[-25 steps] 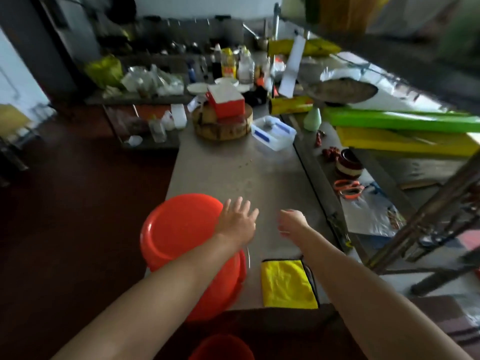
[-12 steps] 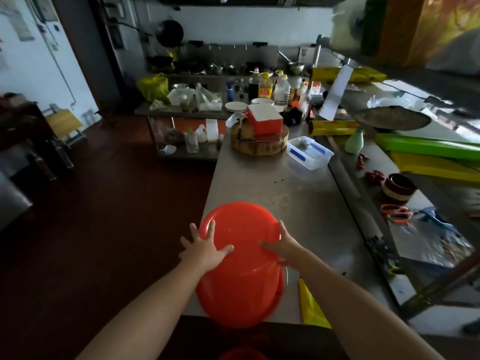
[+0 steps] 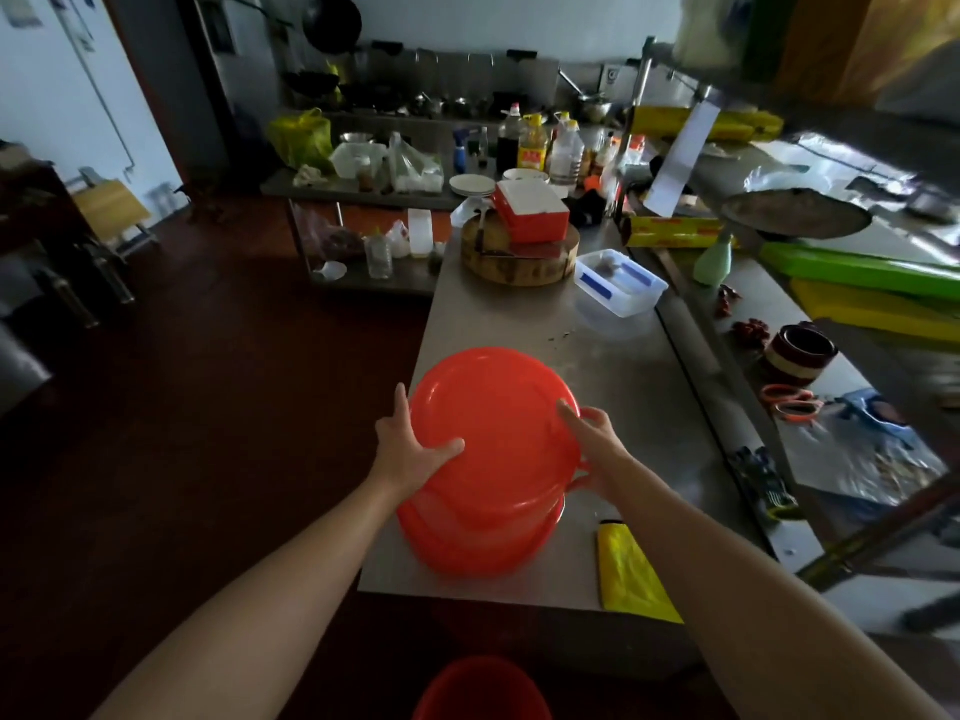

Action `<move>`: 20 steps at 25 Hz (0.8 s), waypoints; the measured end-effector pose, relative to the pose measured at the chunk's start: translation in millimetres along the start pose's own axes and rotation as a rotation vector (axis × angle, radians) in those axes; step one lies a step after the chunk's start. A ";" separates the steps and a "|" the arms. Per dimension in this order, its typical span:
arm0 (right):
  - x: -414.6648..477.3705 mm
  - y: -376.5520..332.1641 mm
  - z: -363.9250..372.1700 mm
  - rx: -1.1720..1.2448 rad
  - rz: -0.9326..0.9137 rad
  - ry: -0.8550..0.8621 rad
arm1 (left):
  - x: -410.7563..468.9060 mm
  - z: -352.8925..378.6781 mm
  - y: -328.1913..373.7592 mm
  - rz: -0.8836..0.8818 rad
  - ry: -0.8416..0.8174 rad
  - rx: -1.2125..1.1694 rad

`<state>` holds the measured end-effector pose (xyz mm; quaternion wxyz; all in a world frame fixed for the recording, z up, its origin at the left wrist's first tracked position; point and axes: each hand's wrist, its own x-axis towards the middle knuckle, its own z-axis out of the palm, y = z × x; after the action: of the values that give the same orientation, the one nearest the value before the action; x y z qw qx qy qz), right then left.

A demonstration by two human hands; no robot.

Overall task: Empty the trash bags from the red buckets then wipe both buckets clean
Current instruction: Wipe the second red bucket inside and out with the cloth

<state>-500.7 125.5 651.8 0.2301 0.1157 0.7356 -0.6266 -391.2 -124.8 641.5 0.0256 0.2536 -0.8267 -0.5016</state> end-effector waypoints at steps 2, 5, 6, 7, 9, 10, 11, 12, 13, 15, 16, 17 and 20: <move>-4.6 -13.4 -1.5 -0.019 -0.033 0.001 | -2.2 -6.0 14.7 -0.026 0.111 -0.078; -14.1 -13.2 -1.4 -0.176 -0.011 -0.004 | -9.9 -7.8 13.0 -0.073 0.077 0.011; -16.0 -9.4 -0.3 -0.213 -0.002 0.013 | -14.2 -9.2 8.3 -0.083 0.069 0.018; -17.3 -7.0 1.7 -0.229 0.012 0.033 | -17.0 -10.5 4.3 -0.101 0.079 0.007; -25.3 -7.8 8.2 -0.200 0.065 0.023 | -21.5 -15.7 -0.4 -0.164 0.094 -0.024; -30.1 -10.1 12.0 -0.170 0.079 -0.001 | -22.9 -20.1 0.2 -0.191 0.078 -0.039; -34.3 -11.7 16.1 -0.149 0.062 -0.020 | -23.7 -25.2 0.7 -0.209 0.049 -0.075; -35.6 -12.1 19.8 -0.135 0.014 -0.035 | -23.3 -30.4 1.5 -0.217 0.016 -0.121; -37.2 -10.6 23.3 -0.113 -0.047 -0.058 | -23.2 -35.5 1.5 -0.208 -0.024 -0.156; -39.3 -4.4 27.4 -0.098 -0.164 -0.154 | -27.0 -44.9 -1.3 -0.151 -0.145 -0.146; -39.9 -0.4 27.1 -0.148 -0.218 -0.207 | -32.1 -49.4 -2.6 -0.124 -0.214 -0.126; -42.1 2.2 26.3 -0.222 -0.263 -0.248 | -37.6 -54.6 -3.7 -0.102 -0.275 -0.111; -45.7 1.9 25.5 -0.282 -0.298 -0.285 | -45.3 -65.6 -9.0 -0.086 -0.343 -0.115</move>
<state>-455.2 106.3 669.5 0.2504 -0.1170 0.7846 -0.5549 -328.8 -161.5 676.0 -0.1228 0.1976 -0.7774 -0.5844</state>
